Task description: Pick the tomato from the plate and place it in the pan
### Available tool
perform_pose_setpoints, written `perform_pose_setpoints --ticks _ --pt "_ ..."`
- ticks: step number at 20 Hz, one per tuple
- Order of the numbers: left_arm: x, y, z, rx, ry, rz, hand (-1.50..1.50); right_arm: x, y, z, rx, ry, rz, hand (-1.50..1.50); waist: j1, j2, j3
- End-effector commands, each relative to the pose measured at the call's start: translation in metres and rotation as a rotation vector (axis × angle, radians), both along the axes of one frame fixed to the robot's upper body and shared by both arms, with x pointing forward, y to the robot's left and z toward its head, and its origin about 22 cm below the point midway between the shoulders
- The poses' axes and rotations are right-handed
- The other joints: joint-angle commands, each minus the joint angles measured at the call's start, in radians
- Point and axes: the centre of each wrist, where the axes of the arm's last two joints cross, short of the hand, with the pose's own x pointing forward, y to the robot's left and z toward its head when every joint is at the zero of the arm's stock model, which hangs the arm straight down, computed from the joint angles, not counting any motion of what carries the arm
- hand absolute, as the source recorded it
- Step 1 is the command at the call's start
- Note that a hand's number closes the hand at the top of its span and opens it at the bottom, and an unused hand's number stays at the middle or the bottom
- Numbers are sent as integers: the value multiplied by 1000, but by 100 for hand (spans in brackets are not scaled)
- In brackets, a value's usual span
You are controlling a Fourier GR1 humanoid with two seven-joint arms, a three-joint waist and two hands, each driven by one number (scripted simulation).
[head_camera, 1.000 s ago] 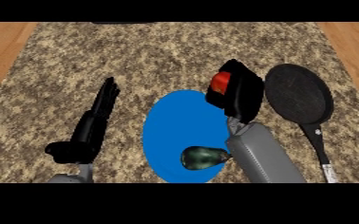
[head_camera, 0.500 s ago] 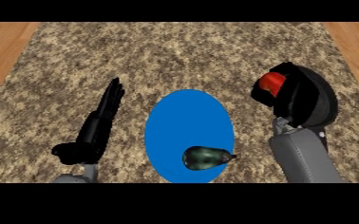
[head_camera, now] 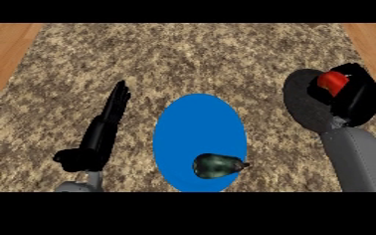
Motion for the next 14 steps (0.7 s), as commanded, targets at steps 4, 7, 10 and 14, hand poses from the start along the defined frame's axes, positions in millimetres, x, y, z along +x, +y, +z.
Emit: perform_pose_setpoints --ticks 4,7,10,14 --pt "6 -7 3 -11 -6 -34 0 22 -64 -5 21 -52 -76 150 13 5 1" --pt "6 -11 2 -13 5 -14 0 22 -80 -1 27 -52 -43 150 2 1 0" --pt "6 -4 9 10 -28 -38 0 8 -88 -31 223 348 -32 -150 29 13 2" --pt "12 -15 1 -10 -14 -51 0 33 -65 -26 375 388 147 -150 38 19 4"
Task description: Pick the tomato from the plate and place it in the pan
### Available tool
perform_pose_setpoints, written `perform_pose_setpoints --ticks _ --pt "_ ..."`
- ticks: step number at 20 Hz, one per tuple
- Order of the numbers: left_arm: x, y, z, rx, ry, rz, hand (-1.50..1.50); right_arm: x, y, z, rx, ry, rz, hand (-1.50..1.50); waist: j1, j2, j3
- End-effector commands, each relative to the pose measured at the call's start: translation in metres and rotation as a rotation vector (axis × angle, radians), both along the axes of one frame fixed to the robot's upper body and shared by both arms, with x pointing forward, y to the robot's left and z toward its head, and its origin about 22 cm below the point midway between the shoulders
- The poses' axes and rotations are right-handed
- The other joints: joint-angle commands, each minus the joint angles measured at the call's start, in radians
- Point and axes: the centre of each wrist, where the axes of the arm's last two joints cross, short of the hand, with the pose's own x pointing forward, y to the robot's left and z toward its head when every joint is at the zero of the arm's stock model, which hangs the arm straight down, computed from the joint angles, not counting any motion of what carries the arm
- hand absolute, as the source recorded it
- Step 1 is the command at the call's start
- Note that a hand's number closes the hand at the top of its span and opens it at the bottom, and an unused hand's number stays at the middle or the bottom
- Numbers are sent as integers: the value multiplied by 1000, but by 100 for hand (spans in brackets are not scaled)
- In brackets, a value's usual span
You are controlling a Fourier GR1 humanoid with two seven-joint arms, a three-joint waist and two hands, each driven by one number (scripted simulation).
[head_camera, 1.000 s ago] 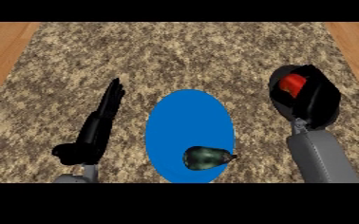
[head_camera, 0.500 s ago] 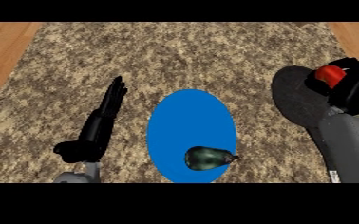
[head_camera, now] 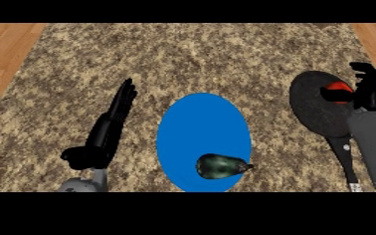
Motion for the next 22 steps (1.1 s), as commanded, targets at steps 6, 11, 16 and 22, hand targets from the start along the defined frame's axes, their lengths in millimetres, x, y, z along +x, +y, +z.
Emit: perform_pose_setpoints --ticks 6,11,16,22 --pt "6 1 9 -24 -10 -10 0 1 -7 -18 176 -100 130 -150 2 1 2" --pt "3 6 1 -16 -7 9 0 6 -9 -7 200 -354 79 -150 -5 0 2" --pt "2 -4 2 -10 -4 46 0 -23 -34 -23 344 -440 104 -150 -39 -15 -2" --pt "5 27 9 -1 8 53 0 -53 -57 -29 505 -502 235 -150 -49 -20 -4"
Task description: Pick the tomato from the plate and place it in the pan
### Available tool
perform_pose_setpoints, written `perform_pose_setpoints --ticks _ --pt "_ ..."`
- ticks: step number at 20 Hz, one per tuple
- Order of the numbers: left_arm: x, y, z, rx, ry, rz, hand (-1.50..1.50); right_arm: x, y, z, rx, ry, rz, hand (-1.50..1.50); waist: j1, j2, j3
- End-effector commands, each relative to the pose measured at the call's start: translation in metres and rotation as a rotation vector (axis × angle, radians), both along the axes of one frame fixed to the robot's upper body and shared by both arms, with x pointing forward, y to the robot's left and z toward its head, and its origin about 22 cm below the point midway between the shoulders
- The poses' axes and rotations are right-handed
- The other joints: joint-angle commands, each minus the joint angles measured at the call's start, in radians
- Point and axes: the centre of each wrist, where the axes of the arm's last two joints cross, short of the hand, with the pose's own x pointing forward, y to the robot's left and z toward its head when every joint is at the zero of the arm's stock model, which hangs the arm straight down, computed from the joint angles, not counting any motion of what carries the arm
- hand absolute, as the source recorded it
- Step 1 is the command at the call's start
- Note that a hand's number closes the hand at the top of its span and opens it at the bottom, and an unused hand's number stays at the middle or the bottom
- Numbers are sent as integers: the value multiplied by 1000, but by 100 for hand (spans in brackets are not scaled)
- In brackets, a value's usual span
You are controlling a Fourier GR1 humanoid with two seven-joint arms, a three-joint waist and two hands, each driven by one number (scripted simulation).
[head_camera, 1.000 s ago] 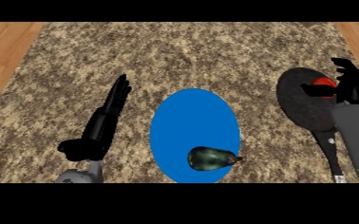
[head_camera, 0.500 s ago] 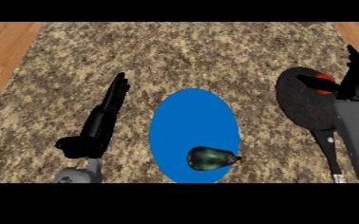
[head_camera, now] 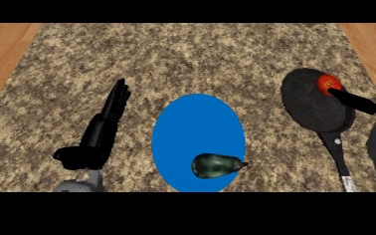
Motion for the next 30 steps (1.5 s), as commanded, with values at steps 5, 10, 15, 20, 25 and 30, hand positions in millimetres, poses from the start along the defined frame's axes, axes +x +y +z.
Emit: perform_pose_setpoints --ticks 5,10,15,20,25,30 --pt "-10 8 0 12 4 12 0 -60 -15 -27 105 -68 201 -150 -7 -4 -1" --pt "-14 6 -11 -1 2 1 0 -101 -32 -21 82 -70 248 -150 -3 -2 -1" --pt "1 10 -5 3 -1 10 0 -135 -29 -19 23 -62 238 -150 -4 -1 -1" --pt "-18 -11 -15 4 -7 14 0 -161 -3 -29 60 -48 244 -150 -4 -2 -1" --pt "-17 -6 1 -1 -5 20 0 -146 0 -26 1 -32 232 -150 1 -1 -1" --pt "-5 4 -6 12 6 -4 0 -161 2 -25 -21 18 224 -150 0 -1 -1"
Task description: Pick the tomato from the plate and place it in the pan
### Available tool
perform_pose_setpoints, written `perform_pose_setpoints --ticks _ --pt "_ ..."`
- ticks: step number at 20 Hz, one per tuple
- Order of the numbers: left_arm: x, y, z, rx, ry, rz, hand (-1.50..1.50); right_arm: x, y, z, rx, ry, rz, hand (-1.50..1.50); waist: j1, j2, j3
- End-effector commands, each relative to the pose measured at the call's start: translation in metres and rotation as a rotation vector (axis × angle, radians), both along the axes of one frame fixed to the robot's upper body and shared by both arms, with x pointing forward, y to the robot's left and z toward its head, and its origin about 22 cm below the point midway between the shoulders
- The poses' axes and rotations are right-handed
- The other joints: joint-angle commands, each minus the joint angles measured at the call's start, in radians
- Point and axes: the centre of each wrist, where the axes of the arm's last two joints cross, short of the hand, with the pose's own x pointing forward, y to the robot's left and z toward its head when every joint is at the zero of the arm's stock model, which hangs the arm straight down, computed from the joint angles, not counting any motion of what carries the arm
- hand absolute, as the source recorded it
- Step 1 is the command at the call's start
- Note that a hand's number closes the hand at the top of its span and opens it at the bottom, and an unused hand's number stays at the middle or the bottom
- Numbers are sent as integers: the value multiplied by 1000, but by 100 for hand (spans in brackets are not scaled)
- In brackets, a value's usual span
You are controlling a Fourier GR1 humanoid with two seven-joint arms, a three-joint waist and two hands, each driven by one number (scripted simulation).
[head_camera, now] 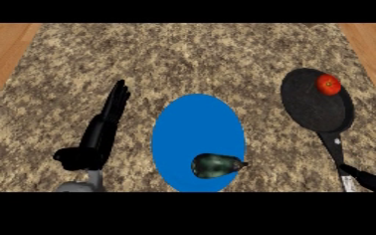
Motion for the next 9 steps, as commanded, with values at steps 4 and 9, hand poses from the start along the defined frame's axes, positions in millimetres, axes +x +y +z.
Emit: perform_pose_setpoints --ticks 4,9 --pt "11 -4 -3 15 -12 -2 0 8 3 15 -55 31 10 -150 0 0 0" --pt "-11 -7 5 -2 -10 -2 0 -8 4 8 -132 22 -45 -150 1 0 0"
